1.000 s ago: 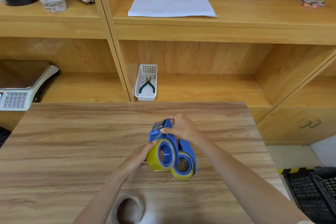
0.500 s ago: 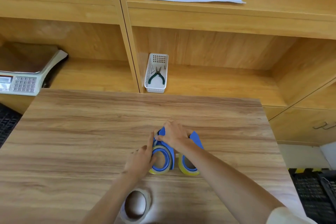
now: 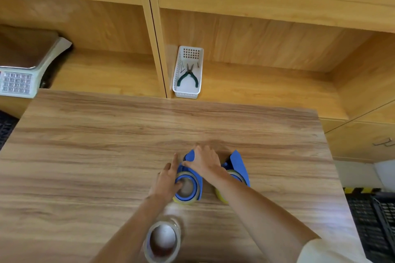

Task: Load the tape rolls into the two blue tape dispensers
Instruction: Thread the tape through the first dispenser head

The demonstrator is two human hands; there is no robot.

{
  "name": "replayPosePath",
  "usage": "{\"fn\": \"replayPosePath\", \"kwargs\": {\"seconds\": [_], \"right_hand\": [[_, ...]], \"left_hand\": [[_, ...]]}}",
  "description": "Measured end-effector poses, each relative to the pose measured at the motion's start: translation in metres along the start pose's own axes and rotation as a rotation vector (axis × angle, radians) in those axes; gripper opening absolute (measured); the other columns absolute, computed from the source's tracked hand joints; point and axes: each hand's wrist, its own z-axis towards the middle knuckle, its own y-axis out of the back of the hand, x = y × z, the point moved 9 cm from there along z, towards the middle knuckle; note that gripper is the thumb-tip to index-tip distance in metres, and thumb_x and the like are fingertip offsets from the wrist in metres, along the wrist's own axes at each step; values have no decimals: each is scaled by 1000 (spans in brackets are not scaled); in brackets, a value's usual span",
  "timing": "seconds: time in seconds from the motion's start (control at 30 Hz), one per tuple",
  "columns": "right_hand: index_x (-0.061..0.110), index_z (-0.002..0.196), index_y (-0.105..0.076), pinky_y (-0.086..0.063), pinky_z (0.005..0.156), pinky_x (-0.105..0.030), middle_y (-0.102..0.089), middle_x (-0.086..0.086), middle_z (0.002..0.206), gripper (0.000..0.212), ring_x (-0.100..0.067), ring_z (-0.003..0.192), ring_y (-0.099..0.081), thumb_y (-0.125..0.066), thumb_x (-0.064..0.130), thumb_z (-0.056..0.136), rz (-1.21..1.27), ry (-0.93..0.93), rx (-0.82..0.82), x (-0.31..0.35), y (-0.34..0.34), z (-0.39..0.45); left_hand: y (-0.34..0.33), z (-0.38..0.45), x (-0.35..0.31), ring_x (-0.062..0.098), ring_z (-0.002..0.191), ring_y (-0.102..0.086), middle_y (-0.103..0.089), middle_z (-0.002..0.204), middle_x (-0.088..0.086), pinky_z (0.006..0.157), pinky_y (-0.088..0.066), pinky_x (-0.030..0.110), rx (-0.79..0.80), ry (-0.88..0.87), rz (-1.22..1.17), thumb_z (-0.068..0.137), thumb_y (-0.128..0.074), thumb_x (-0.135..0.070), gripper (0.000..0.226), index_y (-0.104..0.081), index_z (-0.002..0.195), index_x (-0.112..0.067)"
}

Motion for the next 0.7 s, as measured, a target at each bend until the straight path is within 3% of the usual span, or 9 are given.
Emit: {"fn": "replayPosePath", "kwargs": {"seconds": [0.27,0.43,0.53,0.7], "right_hand": [[10,116,-58,-54,76,-35,-66,-4,108,68,-24,101,-64,-79,55,70,242,-127,-30,-11,-10,-3],[10,100,-56,-44,62,-29,-61,0,91,50,-18,84,-60,-82,44,73,301,-198,-18,-24,-13,-11],[12,80,-54,-38,50,-26,-56,-1,75,36,-14,65,-53,-80,36,78,339,-231,-9,-30,-15,-13],[12,68,-54,-43,51,-28,-58,-3,69,29,-12,59,-54,-77,23,82,394,-275,1,-34,-20,-13]], "left_hand": [[-6,5,7,33,108,-62,-56,127,13,85,-49,37,-20,-24,-43,90,-62,-21,91,-1,157,-20],[-8,3,10,31,109,-61,-58,125,13,84,-47,33,-2,-16,-130,91,-62,-19,88,-4,157,-21],[-7,2,9,32,109,-61,-57,124,14,89,-48,35,19,-4,-134,91,-60,-16,87,-3,157,-23],[-4,-6,0,31,111,-59,-53,124,12,92,-46,37,6,-36,-114,95,-55,-15,85,3,156,-28]]}}
